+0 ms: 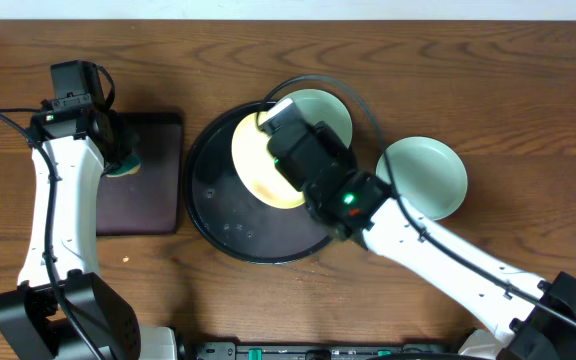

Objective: Clean dirty plates on tray and stack at the side
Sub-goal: 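Withdraw the sponge left and tilt the yellow plate up with right gripper, then carry the yellow plate right and set it on the table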

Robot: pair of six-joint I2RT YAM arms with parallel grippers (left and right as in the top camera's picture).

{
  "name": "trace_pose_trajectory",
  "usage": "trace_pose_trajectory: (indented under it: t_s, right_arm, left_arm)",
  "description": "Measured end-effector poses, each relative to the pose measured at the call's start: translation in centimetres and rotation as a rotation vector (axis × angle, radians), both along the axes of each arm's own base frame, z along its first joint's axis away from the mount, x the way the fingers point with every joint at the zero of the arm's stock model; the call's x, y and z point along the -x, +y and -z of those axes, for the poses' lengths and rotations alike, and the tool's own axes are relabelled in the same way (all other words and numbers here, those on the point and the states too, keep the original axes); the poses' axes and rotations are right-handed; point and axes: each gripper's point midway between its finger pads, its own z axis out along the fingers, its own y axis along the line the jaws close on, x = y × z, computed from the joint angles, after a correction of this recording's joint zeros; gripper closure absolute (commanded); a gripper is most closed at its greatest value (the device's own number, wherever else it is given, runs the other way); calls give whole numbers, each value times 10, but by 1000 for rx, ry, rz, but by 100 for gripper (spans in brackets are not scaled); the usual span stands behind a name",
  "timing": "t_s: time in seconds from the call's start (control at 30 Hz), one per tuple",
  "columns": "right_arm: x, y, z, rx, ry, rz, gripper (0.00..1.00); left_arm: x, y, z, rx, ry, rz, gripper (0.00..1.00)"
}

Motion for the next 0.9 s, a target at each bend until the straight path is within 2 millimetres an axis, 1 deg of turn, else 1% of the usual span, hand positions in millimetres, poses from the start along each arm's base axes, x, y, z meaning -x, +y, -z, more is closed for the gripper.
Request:
trace_pose_trajectory:
  t_s: [0.13,0.23,0.37,0.5,0.6,0.73,0.8,0.9]
  right_arm:
    - [5,14,-20,59,-118,-20,99]
    - [6,24,-44,78,-229,-18,99]
    - [6,31,-71,119,-350,-16,99]
    - [5,31,-83,173,-404,-20,99]
    - [5,29,-85,208,-413,-23,99]
    - [6,25,-76,255,-387,-30,99]
    - [9,22,-65,276,-348,-36,99]
    - [17,19,-40,290,-250,-65,99]
  left_arm:
    - [0,0,0,0,0,0,93]
    - [0,0,0,0,0,0,92]
    - [0,0,0,0,0,0,93]
    - [0,0,0,0,0,0,93]
    - [0,0,0,0,0,0,93]
    - [0,0,0,0,0,0,93]
    - [0,0,0,0,0,0,93]
    - [0,0,0,0,0,0,92]
